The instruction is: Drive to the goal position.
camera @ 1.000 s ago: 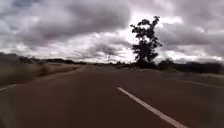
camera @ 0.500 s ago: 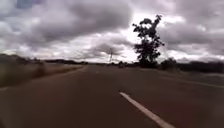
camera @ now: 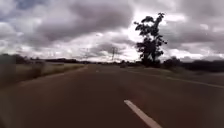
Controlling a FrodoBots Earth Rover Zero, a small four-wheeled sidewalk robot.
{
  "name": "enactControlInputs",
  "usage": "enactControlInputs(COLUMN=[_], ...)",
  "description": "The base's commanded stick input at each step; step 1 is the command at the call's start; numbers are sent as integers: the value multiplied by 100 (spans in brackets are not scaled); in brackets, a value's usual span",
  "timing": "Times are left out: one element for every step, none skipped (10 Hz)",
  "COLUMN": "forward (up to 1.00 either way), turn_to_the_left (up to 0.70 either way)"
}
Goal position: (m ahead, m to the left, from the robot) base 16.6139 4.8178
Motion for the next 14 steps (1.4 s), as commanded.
enactControlInputs(forward=[100,100,100,100,100,100,100,100,100,100,100,100,100,100], turn_to_the_left=[4,4,4,4,4,4,4,4,4,4,4,4,4,8])
